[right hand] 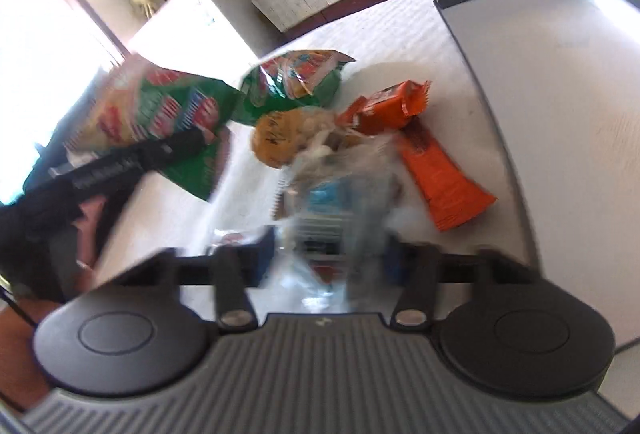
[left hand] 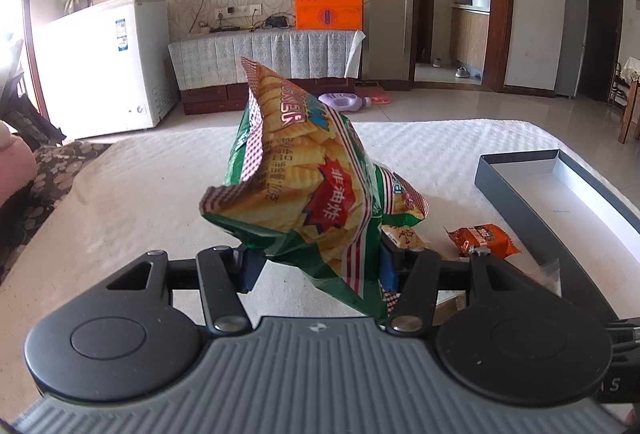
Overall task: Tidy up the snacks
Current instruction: 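Carry the chip bag and clear packet over the dark gray box with both tools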
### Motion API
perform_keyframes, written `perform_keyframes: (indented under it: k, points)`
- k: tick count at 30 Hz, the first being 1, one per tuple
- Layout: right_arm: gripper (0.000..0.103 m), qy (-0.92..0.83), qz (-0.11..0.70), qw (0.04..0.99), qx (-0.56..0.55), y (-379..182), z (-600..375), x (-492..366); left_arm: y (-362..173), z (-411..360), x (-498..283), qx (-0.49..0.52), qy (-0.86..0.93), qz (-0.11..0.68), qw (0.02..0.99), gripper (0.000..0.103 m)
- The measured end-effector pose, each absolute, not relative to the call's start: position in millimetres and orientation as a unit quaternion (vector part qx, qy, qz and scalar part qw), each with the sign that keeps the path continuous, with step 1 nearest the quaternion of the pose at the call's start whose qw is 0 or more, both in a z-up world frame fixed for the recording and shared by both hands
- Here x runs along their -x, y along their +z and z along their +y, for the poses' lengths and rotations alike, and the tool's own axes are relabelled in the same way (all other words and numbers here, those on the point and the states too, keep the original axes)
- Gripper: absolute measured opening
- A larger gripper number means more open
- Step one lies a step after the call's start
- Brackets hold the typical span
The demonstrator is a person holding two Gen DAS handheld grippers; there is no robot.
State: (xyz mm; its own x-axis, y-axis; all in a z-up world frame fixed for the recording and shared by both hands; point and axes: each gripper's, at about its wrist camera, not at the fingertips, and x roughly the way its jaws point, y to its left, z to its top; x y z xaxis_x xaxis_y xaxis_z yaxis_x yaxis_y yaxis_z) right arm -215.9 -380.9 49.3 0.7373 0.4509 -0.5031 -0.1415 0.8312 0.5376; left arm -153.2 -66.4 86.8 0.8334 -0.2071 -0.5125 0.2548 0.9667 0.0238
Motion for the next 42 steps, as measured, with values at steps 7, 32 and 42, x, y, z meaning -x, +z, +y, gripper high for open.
perform_keyframes:
  k: [7,32,42]
  points:
    - [0.04,0.174,0.282,0.92,-0.207,69,-388,239,99,-71,162,-0.034,-0.129,0.245,0.96,0.061]
    - [0.04,0.068,0.239,0.939,-0.237,82,-492,282,104,-222,184,-0.026,-0.273,0.229,0.934,0.061]
    - [0.04,0.029,0.286,0.938,-0.191,62,-511,270,82,-301,177,-0.061,-0.313,0.242,0.916,0.061]
